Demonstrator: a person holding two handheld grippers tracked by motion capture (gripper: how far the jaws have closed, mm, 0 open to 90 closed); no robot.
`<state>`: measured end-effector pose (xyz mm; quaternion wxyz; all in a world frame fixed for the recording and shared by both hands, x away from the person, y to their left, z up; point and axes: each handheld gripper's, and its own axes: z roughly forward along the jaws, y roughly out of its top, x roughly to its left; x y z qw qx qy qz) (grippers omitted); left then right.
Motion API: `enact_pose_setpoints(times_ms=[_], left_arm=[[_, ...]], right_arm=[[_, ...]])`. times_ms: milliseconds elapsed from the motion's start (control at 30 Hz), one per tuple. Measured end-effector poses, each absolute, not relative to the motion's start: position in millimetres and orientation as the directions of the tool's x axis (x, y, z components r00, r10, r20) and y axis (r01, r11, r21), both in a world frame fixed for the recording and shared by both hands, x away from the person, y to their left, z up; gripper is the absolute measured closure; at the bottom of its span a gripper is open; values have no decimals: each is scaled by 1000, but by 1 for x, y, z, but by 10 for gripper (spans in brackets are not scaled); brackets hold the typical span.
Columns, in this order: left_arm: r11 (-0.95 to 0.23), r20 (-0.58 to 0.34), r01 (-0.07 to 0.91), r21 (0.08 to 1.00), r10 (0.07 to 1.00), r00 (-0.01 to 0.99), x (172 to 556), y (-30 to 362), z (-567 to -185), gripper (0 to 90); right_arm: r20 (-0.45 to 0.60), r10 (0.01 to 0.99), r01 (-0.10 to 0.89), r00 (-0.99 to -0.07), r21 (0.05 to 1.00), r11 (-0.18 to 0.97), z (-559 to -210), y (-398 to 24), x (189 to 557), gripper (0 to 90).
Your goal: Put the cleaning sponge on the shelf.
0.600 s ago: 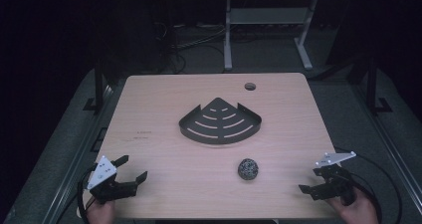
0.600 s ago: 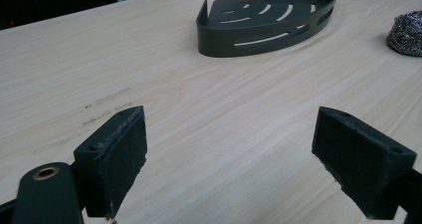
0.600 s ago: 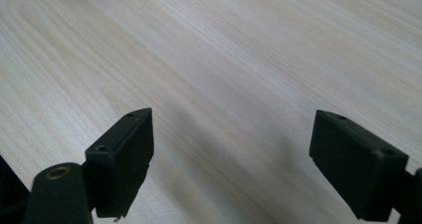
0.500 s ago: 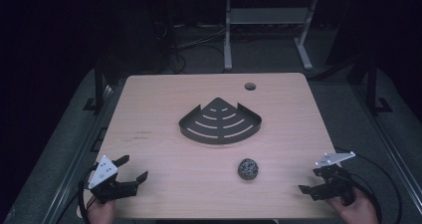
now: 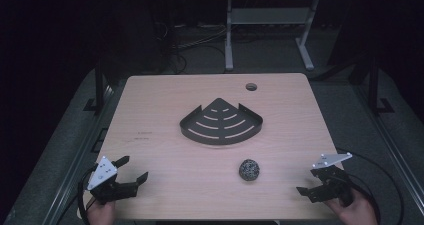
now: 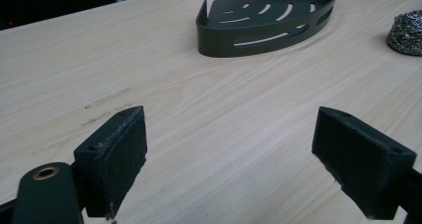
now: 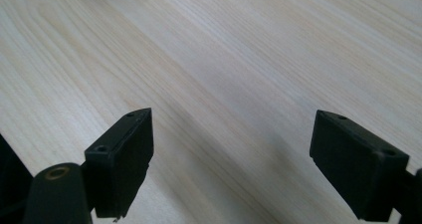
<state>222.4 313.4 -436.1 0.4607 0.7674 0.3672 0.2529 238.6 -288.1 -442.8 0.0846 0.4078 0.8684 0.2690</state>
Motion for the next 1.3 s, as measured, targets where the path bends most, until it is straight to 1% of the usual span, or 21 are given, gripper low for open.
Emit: enact_pose_setpoints(times_ms=[900, 1300], left_arm=[[-306, 52, 330, 893, 799, 599, 222, 315, -436, 135], [-299, 49, 331, 895, 802, 595, 222, 316, -436, 135]], right_arm=[[65, 690, 611, -721, 529, 589, -440, -262, 240, 166], [61, 642, 573, -764, 521, 632, -436, -245, 244, 165]])
